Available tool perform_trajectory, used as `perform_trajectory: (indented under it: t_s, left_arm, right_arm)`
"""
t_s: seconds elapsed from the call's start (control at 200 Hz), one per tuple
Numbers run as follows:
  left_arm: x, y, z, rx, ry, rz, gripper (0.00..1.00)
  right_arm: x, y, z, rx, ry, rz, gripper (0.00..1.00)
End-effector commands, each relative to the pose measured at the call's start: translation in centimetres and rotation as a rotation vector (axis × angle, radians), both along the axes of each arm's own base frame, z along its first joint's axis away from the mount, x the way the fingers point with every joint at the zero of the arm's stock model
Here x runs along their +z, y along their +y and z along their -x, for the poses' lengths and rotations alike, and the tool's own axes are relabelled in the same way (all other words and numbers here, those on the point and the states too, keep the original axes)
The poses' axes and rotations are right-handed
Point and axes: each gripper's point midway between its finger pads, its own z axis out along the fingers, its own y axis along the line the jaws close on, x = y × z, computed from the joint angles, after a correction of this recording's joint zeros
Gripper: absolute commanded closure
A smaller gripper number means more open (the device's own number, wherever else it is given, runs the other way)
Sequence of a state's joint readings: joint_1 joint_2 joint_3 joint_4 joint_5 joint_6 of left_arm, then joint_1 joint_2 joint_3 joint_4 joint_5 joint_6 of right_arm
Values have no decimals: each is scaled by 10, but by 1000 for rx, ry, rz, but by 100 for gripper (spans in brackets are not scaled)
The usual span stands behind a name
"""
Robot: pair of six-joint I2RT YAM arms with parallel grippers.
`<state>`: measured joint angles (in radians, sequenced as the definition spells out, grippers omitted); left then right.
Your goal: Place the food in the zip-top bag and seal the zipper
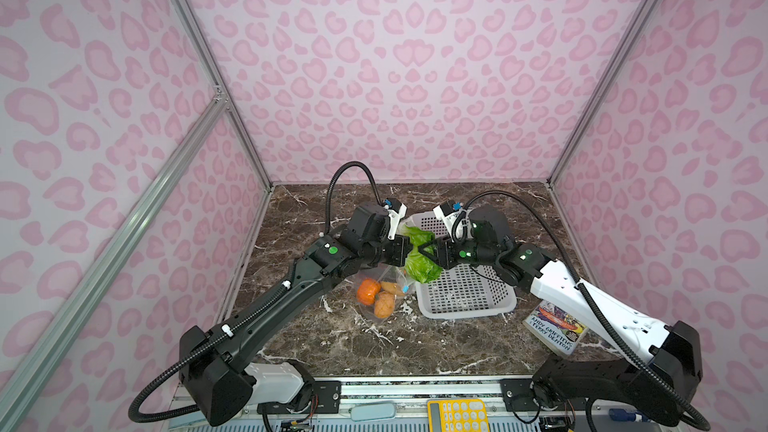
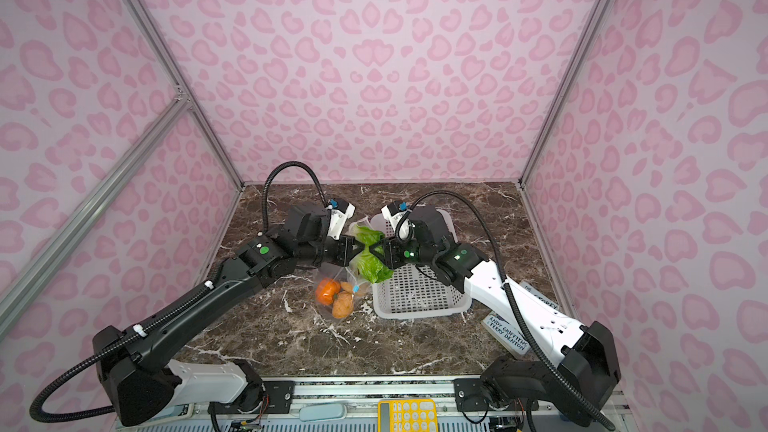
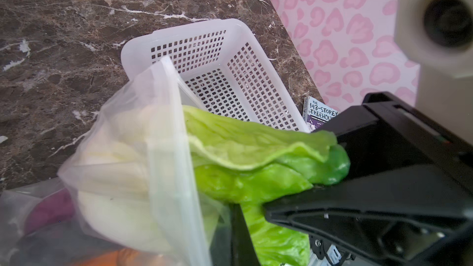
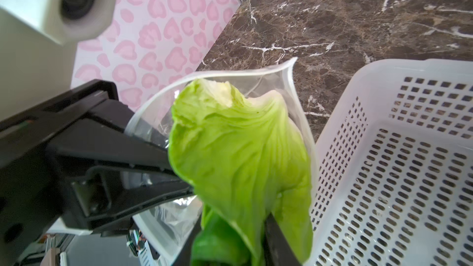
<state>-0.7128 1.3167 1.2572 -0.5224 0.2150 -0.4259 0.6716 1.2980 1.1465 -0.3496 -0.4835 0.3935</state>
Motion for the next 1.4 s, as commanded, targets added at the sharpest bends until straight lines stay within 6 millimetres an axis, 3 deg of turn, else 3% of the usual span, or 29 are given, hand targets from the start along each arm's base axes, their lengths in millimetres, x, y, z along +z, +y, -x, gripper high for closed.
perform_trajectory:
  t_s: [0.0,0.095,0.185,0.345,0.565,0.73,0.86,1.09,1.255,1.33,1.395]
  left_arm:
    - [10,5,-4,-14,-78,-29,97]
    - [7,16,-10,24,-83,-62,97]
    - [11,13,-8,1,-89,-47,97]
    - [26,-1,6,-107,-100,22,97]
    - [40,-8,23,-193,-114,97,97]
    - [37,-2,17,-146,-118,76,97]
    - [35,13,4,-37,-127,49,97]
    - [28,41,-15,114,-120,28,97]
    - [23,43,-18,135,-104,31,97]
    - [22,41,-19,133,-97,35,97]
    - [22,40,-20,136,-93,36,97]
  right_arm:
    - [-7,-1,28,128,64,75,71]
    - [-4,-5,38,145,75,116,71]
    - [-2,-5,41,140,93,121,71]
    - [-2,1,19,47,84,101,68]
    - [-21,25,-6,-34,97,94,68]
    - [-34,33,-11,-56,140,110,61]
    - [-22,29,-14,-78,109,105,48]
    - [12,5,-19,-136,59,-1,34]
    - [22,-29,-21,-209,44,-48,30]
    - [18,-51,-22,-273,42,-54,31]
    - [10,-69,-22,-335,49,-46,43]
